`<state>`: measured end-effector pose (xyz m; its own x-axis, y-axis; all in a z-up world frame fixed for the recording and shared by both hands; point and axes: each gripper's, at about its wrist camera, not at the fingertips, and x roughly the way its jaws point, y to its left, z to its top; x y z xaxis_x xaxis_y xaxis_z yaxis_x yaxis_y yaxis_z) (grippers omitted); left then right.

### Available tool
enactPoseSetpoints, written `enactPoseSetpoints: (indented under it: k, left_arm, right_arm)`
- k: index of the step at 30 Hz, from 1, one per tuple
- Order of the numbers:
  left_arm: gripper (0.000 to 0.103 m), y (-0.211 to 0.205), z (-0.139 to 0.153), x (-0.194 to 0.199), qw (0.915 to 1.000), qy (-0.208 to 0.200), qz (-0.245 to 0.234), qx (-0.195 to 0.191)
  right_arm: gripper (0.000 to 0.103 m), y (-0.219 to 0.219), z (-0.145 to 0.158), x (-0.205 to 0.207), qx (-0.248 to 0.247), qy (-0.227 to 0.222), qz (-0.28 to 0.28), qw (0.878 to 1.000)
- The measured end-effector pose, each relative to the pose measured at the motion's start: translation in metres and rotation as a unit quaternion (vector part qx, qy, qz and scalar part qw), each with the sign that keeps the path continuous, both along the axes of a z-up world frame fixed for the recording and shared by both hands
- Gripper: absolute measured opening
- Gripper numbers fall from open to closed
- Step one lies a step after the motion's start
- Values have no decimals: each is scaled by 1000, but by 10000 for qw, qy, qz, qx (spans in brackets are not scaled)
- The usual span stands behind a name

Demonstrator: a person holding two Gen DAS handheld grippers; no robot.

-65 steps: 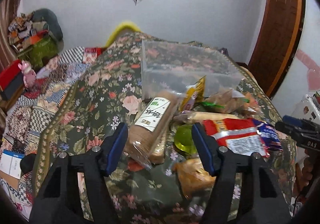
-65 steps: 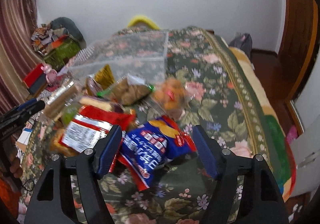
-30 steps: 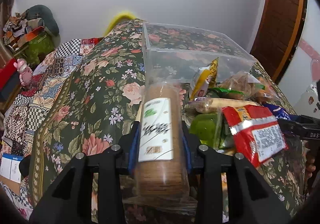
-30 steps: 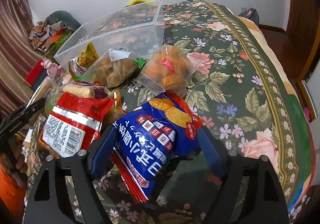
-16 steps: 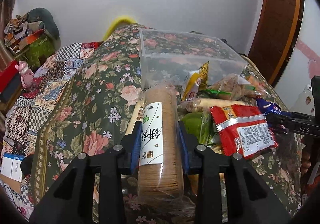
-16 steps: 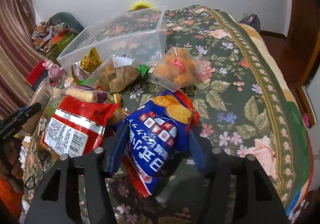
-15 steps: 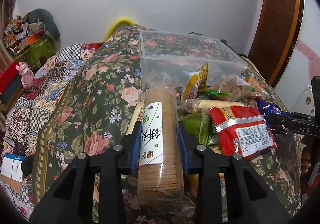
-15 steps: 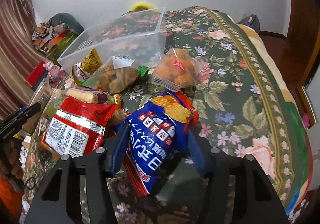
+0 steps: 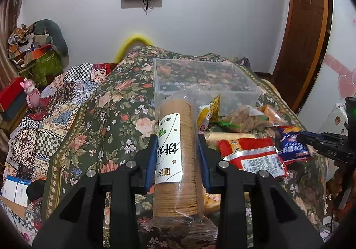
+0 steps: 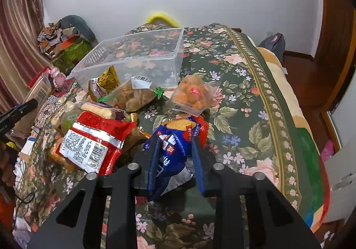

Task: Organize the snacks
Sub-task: 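Carry the cookie roll and blue bag into the clear box, releasing both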

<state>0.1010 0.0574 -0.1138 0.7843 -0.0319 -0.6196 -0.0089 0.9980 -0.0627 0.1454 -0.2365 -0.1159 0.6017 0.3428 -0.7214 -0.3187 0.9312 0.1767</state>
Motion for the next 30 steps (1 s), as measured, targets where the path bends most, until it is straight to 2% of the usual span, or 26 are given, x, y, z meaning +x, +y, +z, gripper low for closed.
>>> enactPoseSetpoints:
  k: [1,2,5,7,9,11,13,17,19,24,28,30]
  left_arm:
    - [34,0,2,0,10000,-26,7,-11]
    - [34,0,4,-1,10000,-44,-1,-23]
    - [34,-1,5,-1,10000,-56,3,-52]
    - [34,-1,5,-1,10000,-43,-1,-80]
    - [34,-2,3,-2,10000,-17,-10,-92]
    - [34,-2,2,-2,9999,11,-15,-107]
    - [34,-1,-1,-3,9999,40,-16,-121]
    - [34,0,-7,-1,9998,108,-5,-152]
    - [34,1,-10,0,9997,144,-3,-180]
    - [34,-1,-13,0,9997,165,-20,-156]
    - [34,-2,-13,-1,9997,161,-35,-156]
    - [34,-2,-13,-1,9997,163,-28,-156]
  right_arm:
    - [3,-1,2,0,21,-10,-3,10000]
    - [2,-2,4,0,83,24,15,10000]
    - [2,-4,4,2,5,71,-84,9999]
    - [5,-5,-1,6,55,264,-169,9995]
    - [19,-7,-8,13,71,470,-307,9984]
    - [58,-10,-16,19,238,696,-427,9964]
    - [68,-10,-24,24,322,836,-511,9947]
    - [77,-7,-37,34,635,1176,-434,9901]
    - [82,0,-38,37,547,1172,-379,9909]
    - [84,19,-44,36,242,1192,-152,9925]
    - [81,20,-50,39,332,1236,-128,9917]
    - [68,21,-49,37,378,1200,-46,9920]
